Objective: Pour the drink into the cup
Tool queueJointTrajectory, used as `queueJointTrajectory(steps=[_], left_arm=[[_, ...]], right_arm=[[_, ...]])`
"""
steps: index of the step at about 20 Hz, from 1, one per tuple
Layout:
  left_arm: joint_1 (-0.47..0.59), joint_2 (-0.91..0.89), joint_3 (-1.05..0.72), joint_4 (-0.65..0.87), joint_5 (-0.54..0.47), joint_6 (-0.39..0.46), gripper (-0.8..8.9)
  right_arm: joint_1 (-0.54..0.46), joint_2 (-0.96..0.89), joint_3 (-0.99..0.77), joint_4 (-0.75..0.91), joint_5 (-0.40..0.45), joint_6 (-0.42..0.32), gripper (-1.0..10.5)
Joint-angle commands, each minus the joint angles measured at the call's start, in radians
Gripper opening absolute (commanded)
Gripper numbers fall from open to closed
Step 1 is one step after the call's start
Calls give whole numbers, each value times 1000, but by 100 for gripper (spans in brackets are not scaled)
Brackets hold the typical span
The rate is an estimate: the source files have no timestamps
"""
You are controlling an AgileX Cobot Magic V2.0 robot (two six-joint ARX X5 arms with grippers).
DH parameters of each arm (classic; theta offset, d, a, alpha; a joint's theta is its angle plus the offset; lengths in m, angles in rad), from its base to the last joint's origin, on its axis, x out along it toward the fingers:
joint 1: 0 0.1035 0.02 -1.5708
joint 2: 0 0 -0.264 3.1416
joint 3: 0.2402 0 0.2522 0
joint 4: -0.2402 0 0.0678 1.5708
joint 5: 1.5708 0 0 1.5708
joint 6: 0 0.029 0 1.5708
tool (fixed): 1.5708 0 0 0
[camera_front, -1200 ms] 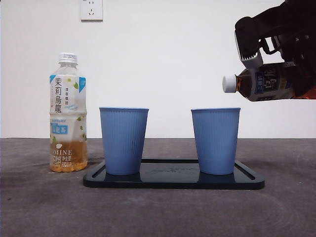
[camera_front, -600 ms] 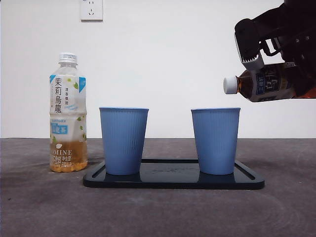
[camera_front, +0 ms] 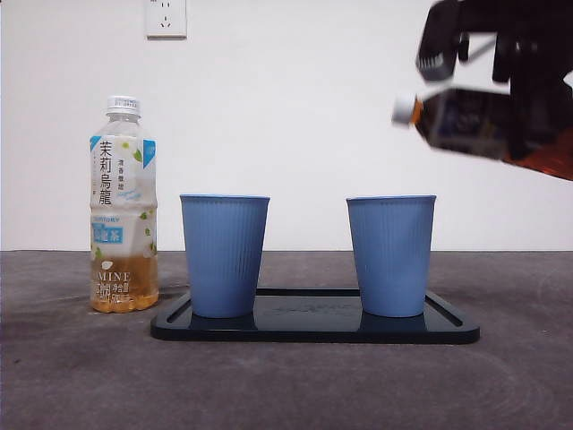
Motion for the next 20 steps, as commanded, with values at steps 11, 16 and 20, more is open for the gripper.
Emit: queueJointTrajectory(steps=[11, 16, 20], left_arm=[[-3, 5, 23, 24, -28, 13, 498], [-3, 5, 23, 64, -28, 13, 498], [-3, 5, 23, 64, -28, 13, 498]], right_arm=[[-262, -142, -190, 482, -560, 784, 118], [-289, -71, -323, 781, -587, 833, 118], [-294, 60, -330, 884, -613, 834, 118]])
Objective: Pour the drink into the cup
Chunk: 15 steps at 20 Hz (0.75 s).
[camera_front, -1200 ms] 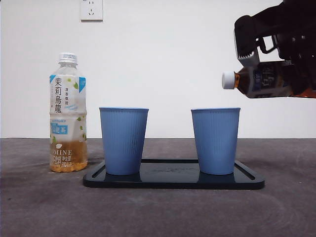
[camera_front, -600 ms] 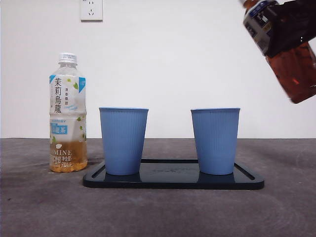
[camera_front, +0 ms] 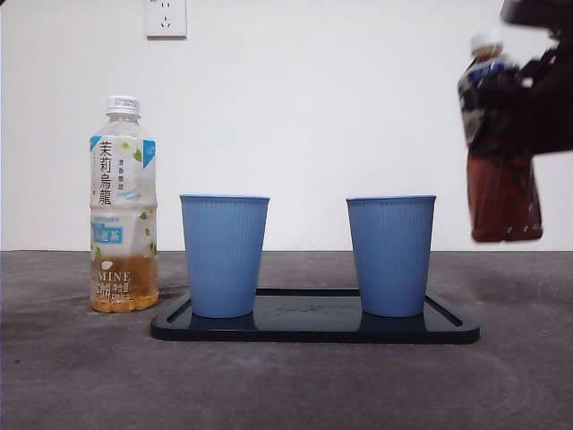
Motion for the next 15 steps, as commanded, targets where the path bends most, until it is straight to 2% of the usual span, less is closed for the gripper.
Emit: queueJointTrajectory(steps=[1, 7, 12, 15], left_arm=[[-3, 5, 23, 11, -2, 13, 498], [-3, 5, 23, 9, -2, 13, 498], [-3, 5, 23, 10, -2, 13, 498], [-3, 5, 23, 10, -2, 13, 498]], right_arm=[[3, 71, 15, 122, -4, 15, 118], [2, 224, 15, 237, -21, 14, 118], [2, 252, 15, 251, -19, 11, 122], [2, 251, 15, 228, -18, 11, 219]])
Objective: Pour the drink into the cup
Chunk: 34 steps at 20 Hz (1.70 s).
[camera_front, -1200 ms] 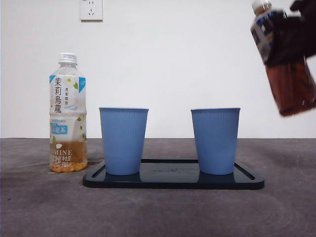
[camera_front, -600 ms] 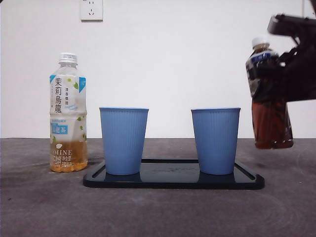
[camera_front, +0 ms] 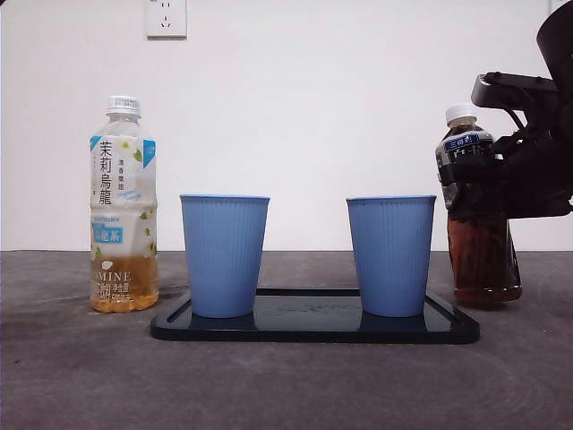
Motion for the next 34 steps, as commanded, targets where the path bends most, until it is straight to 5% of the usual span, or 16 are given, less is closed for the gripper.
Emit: queueJointTrajectory(steps=[1, 19, 23, 34], left_arm=[[-3, 5, 23, 10, -2, 13, 498], [-3, 6, 23, 7, -14, 13, 502], [-3, 16, 22, 13, -49, 17, 602], [-9, 246, 17, 199, -51, 24, 632]], right_arm=[[3, 0, 18, 20, 0, 11, 228], [3, -64, 18, -152, 52, 11, 407], [4, -75, 18, -198, 53, 11, 445], [6, -320, 18, -512, 51, 45, 455]])
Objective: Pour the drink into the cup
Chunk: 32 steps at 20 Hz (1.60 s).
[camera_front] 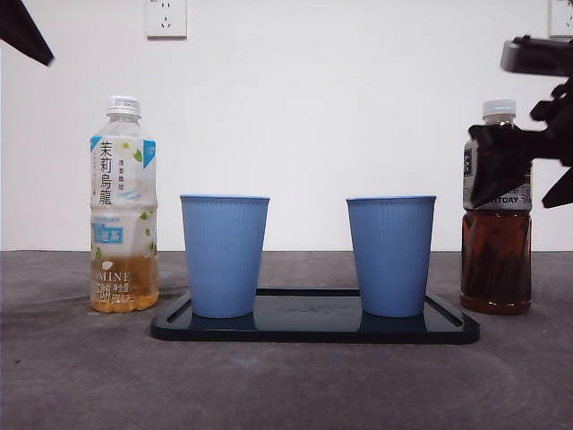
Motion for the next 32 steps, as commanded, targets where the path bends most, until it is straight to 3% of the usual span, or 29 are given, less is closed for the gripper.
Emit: queueJointTrajectory(steps=[1, 6, 18, 27, 32], left_arm=[[-13, 64, 13, 59, 0, 13, 632], [-58, 218, -62, 244, -14, 12, 633], [-136, 604, -148, 756, -217, -3, 635], [-136, 757, -148, 976, -244, -3, 614], [-136, 778, -148, 1020, -244, -4, 390]], right_arm=[[7, -58, 13, -82, 0, 21, 455], [39, -246, 13, -253, 0, 50, 455], [163, -783, 13, -616, 0, 133, 455], [163, -975, 14, -702, 0, 134, 454], [163, -979, 14, -708, 0, 133, 454]])
